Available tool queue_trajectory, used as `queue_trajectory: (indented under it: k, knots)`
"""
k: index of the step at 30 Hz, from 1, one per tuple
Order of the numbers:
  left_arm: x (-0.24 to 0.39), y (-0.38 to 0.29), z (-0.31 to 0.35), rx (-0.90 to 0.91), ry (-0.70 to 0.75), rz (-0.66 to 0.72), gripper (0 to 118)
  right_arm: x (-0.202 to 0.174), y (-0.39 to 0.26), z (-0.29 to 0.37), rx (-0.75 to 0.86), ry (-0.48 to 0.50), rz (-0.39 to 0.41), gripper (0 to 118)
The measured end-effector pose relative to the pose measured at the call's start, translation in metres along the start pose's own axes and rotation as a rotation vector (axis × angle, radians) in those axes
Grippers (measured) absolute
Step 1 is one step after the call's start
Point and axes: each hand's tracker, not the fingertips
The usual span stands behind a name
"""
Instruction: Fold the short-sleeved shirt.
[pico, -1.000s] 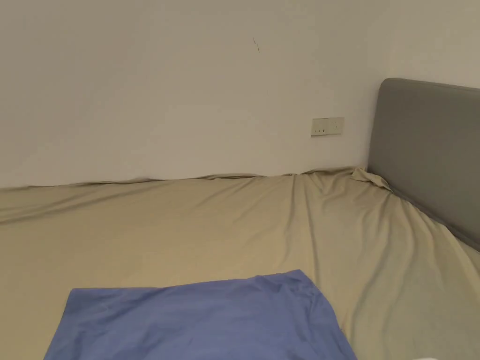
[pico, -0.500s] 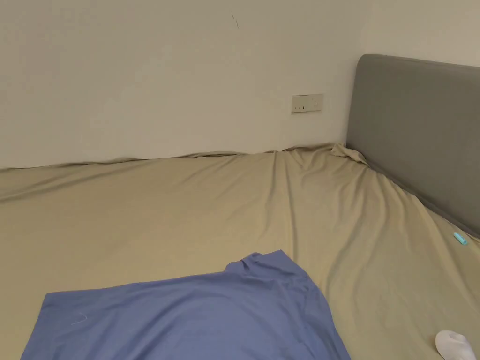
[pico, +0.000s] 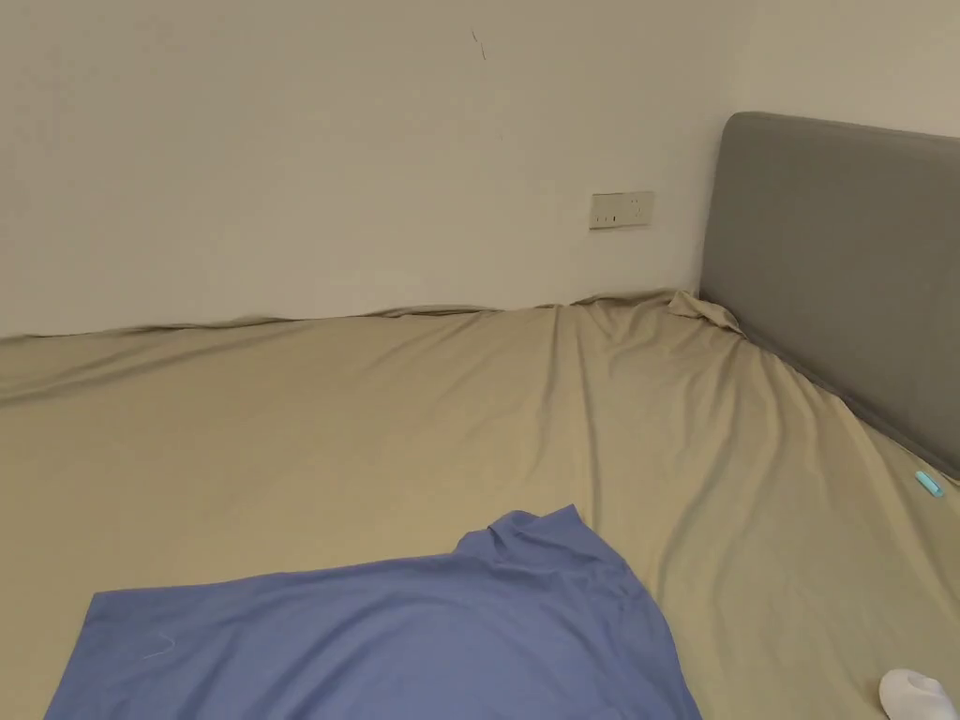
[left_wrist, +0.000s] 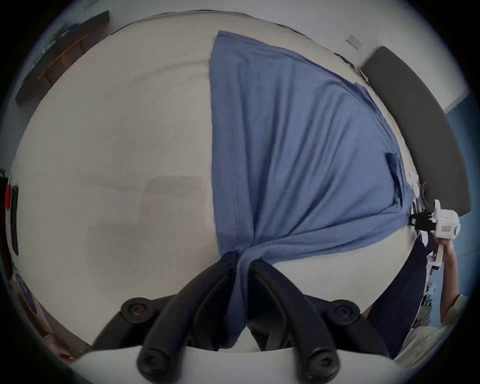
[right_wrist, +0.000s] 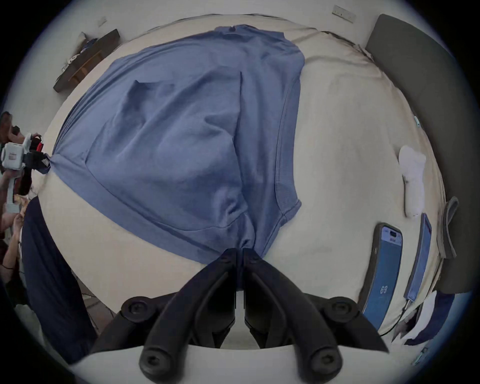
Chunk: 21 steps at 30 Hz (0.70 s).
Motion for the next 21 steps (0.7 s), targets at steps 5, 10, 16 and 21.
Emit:
queue_trajectory:
  k: [5, 10, 16, 21]
  knots:
    - [0.0, 0.001, -0.001, -0.003, 0.015, -0.028, 2, -0.004, 0.003, -0.003, -0.019, -0.01, 0.012, 6]
    - [0.004, -0.003, 0.003, 0.084, 0.038, -0.031, 92, -0.007, 0.01, -0.002, -0.037, -0.006, 0.024, 46]
    - [0.063, -0.046, 0.108, 0.523, 0.023, -0.001, 118, -0.018, 0.0, 0.093, 0.349, 0.016, -0.052, 118]
    - [0.108, -0.084, 0.111, 0.492, 0.036, 0.105, 104, -0.044, -0.015, 0.131, 0.547, 0.165, -0.274, 108]
